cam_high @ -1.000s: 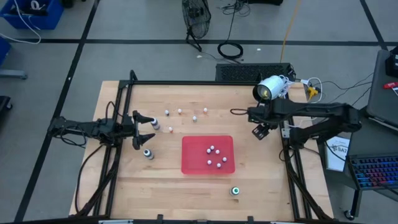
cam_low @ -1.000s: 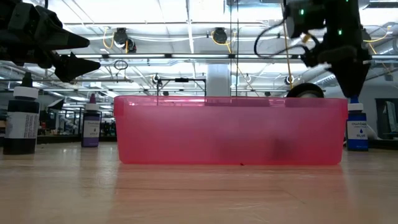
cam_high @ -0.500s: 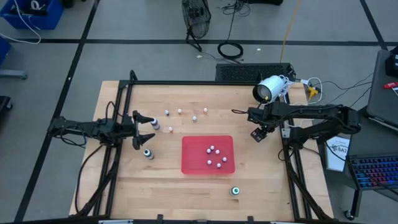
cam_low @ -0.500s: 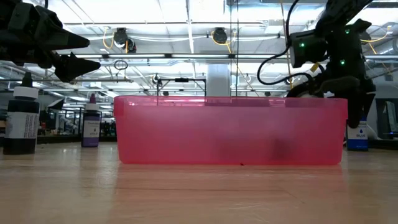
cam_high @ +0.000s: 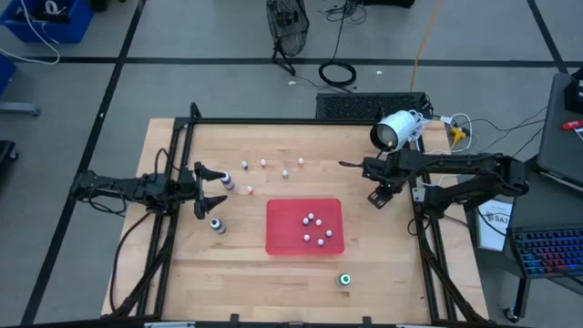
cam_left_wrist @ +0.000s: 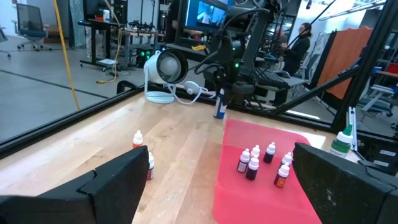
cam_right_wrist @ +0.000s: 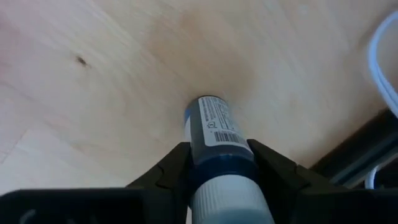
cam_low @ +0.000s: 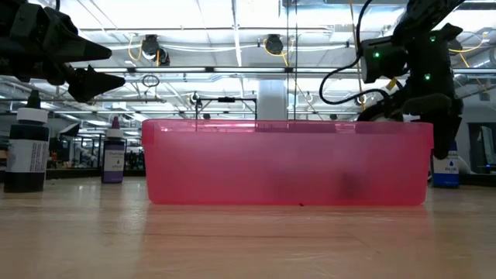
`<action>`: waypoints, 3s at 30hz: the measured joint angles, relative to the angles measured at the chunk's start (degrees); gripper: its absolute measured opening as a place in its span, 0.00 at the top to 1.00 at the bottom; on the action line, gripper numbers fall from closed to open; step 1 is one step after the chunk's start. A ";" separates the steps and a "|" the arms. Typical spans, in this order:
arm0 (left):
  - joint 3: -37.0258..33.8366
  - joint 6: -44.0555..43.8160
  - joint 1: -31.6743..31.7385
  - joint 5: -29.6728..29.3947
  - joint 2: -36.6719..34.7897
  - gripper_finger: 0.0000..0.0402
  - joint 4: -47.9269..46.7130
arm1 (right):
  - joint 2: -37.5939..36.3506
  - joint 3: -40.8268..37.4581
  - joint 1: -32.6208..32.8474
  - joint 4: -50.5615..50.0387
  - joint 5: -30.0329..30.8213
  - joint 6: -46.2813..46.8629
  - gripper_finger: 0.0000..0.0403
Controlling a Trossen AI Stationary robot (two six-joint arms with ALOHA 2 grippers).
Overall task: Pick & Place food coloring
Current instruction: Put the large blue food coloring bottle into the pink bin, then put the large green food coloring bottle into the pink bin
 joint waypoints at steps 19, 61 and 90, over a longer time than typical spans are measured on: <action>0.00 -0.01 -0.02 0.01 0.01 0.02 0.00 | 5.14 32.30 26.15 13.99 6.74 -9.77 0.70; 0.00 -0.02 -0.02 0.00 0.00 0.02 0.00 | 44.27 45.44 21.73 -2.62 3.30 -22.76 0.70; 0.00 0.00 -0.02 0.00 0.01 0.02 0.00 | 26.80 45.16 34.27 -3.11 -10.13 10.85 0.33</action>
